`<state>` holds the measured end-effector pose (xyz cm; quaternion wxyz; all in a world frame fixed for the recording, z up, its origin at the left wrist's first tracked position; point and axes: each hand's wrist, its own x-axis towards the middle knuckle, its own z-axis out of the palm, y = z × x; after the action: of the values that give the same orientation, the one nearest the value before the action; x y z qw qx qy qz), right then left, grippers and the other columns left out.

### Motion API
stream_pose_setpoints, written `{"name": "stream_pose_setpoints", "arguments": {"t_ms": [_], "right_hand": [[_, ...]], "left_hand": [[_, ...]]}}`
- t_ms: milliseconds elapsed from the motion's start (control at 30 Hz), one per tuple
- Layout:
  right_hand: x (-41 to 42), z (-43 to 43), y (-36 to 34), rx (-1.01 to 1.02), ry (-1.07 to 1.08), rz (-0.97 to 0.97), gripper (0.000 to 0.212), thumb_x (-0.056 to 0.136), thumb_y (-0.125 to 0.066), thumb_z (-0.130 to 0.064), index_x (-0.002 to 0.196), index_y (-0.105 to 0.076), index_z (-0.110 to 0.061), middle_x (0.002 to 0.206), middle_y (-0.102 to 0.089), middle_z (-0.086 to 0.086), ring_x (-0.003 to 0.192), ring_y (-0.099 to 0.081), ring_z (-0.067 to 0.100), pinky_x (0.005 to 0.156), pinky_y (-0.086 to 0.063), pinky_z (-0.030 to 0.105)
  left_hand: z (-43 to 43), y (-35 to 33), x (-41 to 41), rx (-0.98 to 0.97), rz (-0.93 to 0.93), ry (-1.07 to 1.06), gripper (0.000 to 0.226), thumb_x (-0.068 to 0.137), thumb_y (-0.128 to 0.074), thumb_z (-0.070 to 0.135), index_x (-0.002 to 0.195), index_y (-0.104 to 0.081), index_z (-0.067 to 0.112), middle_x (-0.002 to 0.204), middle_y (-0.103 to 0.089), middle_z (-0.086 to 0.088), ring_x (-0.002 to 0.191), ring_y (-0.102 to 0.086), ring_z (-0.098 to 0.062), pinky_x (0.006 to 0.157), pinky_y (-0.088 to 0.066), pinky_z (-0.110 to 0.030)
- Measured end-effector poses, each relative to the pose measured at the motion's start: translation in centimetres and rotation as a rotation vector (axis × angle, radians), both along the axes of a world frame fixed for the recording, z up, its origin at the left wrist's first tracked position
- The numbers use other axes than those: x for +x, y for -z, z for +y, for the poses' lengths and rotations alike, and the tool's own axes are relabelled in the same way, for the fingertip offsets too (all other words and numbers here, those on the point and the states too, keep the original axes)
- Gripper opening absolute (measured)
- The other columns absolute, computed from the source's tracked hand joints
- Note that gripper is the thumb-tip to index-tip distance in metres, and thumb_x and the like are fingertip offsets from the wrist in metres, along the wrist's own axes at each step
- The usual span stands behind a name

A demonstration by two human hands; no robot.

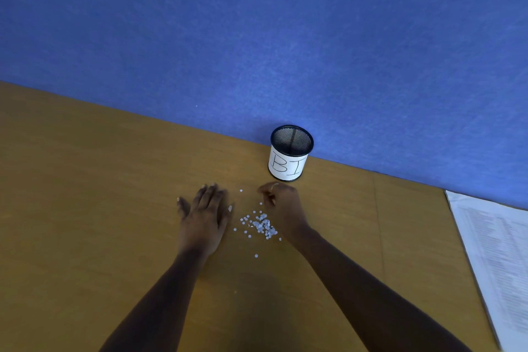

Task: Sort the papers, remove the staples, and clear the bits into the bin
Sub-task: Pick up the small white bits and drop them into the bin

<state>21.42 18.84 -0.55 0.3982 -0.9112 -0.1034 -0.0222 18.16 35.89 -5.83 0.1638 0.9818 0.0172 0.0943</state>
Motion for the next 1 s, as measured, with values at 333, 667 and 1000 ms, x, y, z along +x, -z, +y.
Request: {"name": "stream_pose_setpoints", "arguments": {"t_ms": [333,667,1000], "right_hand": [[-1.5,0.8,0.7,-0.285,-0.215,0.137,0.035,0.081,-0.047,0.002,0.111,-0.063,-0.003,0.118,-0.06,0.013,0.113,-0.054,0.026,0.098,-0.04,0.03],[0.7,2.6,0.0,-0.33,-0.314,0.139,0.046,0.088,-0.038,0.005,0.133,-0.045,-0.002,0.146,-0.037,0.011,0.136,-0.034,0.022,0.111,-0.024,0.024],[-1.9,1.1,1.8,-0.534,-0.434,0.037,0.048,0.097,-0.03,-0.008,0.144,-0.023,-0.003,0.156,-0.018,0.011,0.145,-0.015,0.019,0.117,-0.009,0.024]], "left_hand": [[-0.1,-0.1,0.0,0.002,0.002,-0.004,0.073,0.081,-0.012,0.055,0.131,-0.05,0.019,0.143,-0.044,-0.002,0.138,-0.032,-0.018,0.108,-0.015,-0.06],[-0.1,0.0,0.1,0.011,0.002,-0.002,0.071,0.082,-0.015,0.054,0.129,-0.053,0.018,0.14,-0.048,-0.003,0.136,-0.035,-0.02,0.107,-0.017,-0.061],[0.0,0.1,0.1,0.018,0.016,-0.001,0.073,0.081,-0.013,0.056,0.132,-0.05,0.019,0.143,-0.044,-0.001,0.138,-0.031,-0.018,0.108,-0.014,-0.06]]}}
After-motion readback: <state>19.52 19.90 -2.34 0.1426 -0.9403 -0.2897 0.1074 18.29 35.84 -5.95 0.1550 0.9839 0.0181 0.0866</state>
